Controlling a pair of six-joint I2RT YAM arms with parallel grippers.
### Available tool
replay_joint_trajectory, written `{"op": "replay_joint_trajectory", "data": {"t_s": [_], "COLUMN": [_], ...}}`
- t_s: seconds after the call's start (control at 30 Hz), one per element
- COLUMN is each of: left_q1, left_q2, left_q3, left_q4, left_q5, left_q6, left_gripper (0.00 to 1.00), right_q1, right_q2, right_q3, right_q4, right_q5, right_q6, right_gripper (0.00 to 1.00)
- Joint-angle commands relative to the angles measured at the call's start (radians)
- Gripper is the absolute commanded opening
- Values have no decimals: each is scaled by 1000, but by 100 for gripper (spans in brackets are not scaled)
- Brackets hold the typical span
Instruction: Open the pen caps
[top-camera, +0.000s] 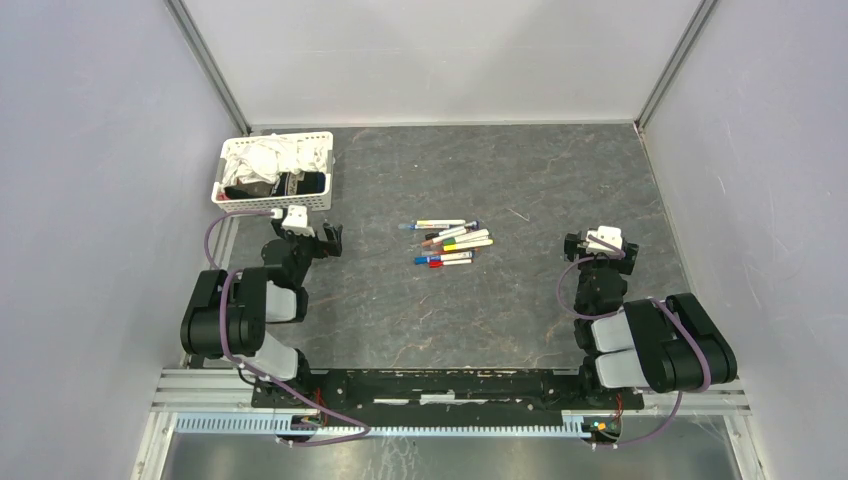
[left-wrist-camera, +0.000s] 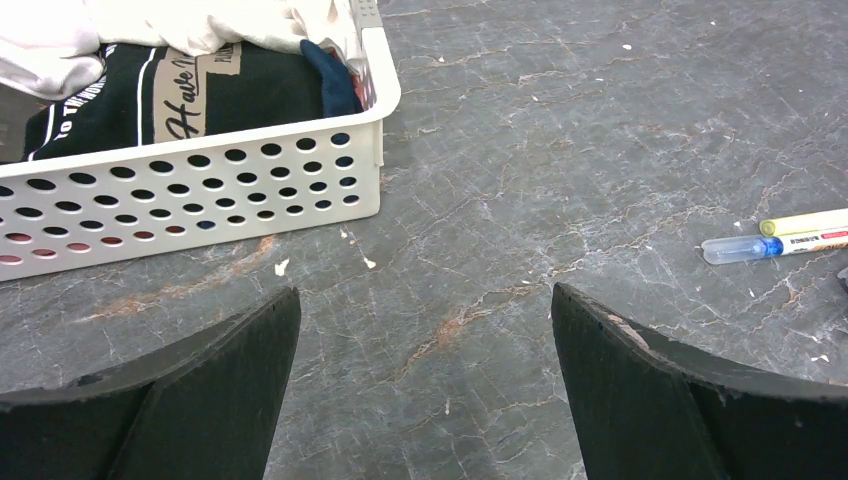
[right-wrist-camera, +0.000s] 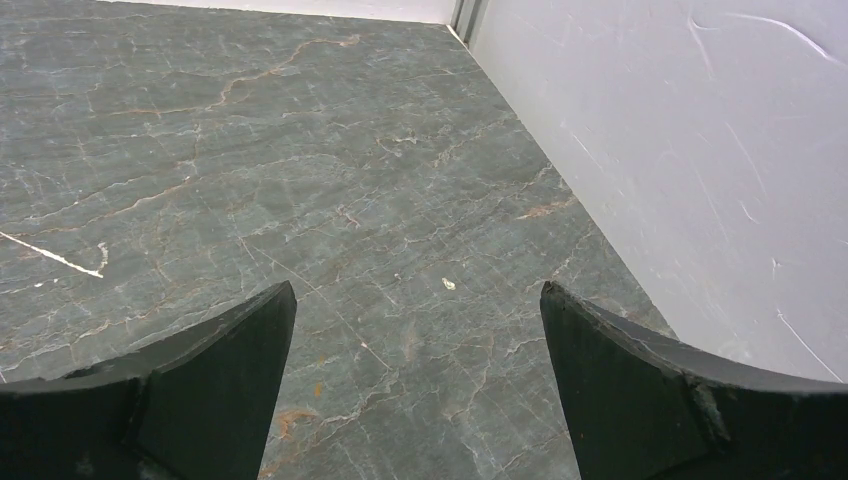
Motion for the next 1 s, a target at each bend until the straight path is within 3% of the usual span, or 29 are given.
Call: {"op": "replay_joint_trajectory", "data": {"t_s": [0.0,0.3,0.33,0.4,0.43,0.53,0.63,0.77,0.87,0.97], "left_q1": [-3,6,14,17,26,37,46,50,50,49], "left_q2": [0,-9,-19,-54,-80,-153,-193,-233,-214,-174], "left_q3": [0,-7,-1,18,50,286,435,593,731,846], "left_q4": [21,35,16,-53,-136,-596,-880,-1137,-1335,-1493], "left_q5": [-4,6,12,1,7,39,60,118,130,146], "left_q6": [11,4,2,2,2,50,76,106,124,155], "left_gripper": [100,100,100,100,100,100,100,100,100,100], "right_q1": [-4,-4,0,2,0,-9,-67,-59,80,189], "right_q2": [-10,-44,-64,-149,-157,-139,-123,-120,-57,82], "right_q3": [-114,-95,-78,71,142,367,500,530,654,821], "right_q4": [24,-24,-67,-425,-568,-955,-1160,-1045,-1118,-1208], "right_q5": [-14,-25,-48,-26,11,118,-27,-335,-265,-312], "right_q6": [18,17,2,44,93,353,571,495,358,241], "right_gripper": [98,98,98,98,98,98,98,98,98,98]}}
